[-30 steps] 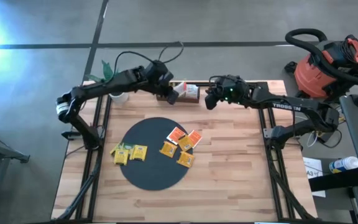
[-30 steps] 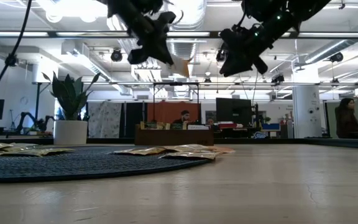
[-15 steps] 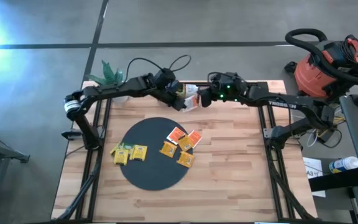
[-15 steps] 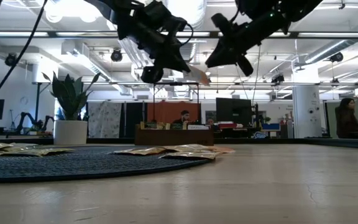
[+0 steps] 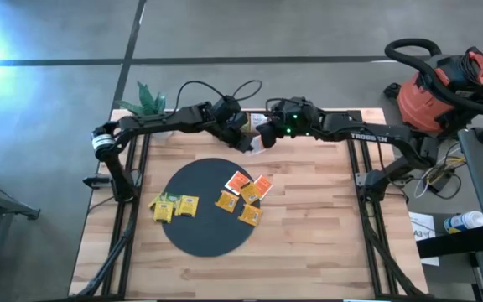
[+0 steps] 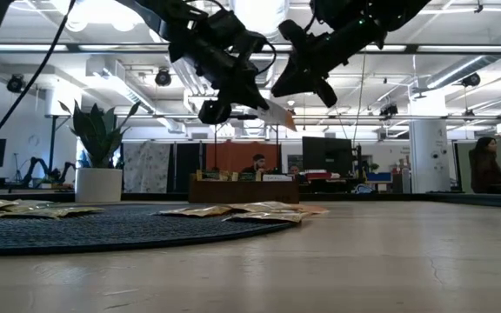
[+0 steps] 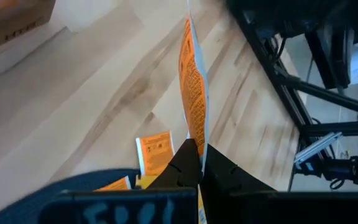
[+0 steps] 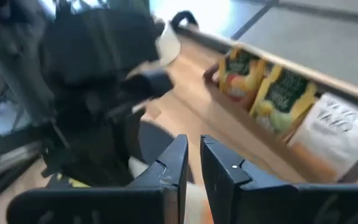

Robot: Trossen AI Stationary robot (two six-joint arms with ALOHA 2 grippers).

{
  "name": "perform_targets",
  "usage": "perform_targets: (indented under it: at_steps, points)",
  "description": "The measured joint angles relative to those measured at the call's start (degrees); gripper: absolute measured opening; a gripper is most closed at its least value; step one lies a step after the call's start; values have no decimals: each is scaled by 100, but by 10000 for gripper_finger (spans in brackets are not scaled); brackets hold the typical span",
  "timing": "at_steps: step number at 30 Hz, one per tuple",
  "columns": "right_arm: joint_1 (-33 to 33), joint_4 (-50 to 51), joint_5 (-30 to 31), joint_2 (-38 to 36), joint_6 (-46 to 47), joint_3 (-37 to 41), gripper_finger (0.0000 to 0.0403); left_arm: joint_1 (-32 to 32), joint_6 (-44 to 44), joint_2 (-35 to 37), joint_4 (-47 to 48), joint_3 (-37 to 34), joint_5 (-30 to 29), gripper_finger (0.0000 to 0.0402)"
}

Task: Pick & Place Tea
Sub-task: Put the white tea bag into the right section of the wooden organizer

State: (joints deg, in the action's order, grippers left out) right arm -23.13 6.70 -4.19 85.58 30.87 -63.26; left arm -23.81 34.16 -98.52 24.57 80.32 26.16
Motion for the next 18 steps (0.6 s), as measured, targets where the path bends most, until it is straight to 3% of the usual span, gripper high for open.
perform_targets:
  at_steps: [18]
  points:
    - [153, 504, -79, 343, -277, -214, 43, -20, -323, 0, -51, 1, -124, 0]
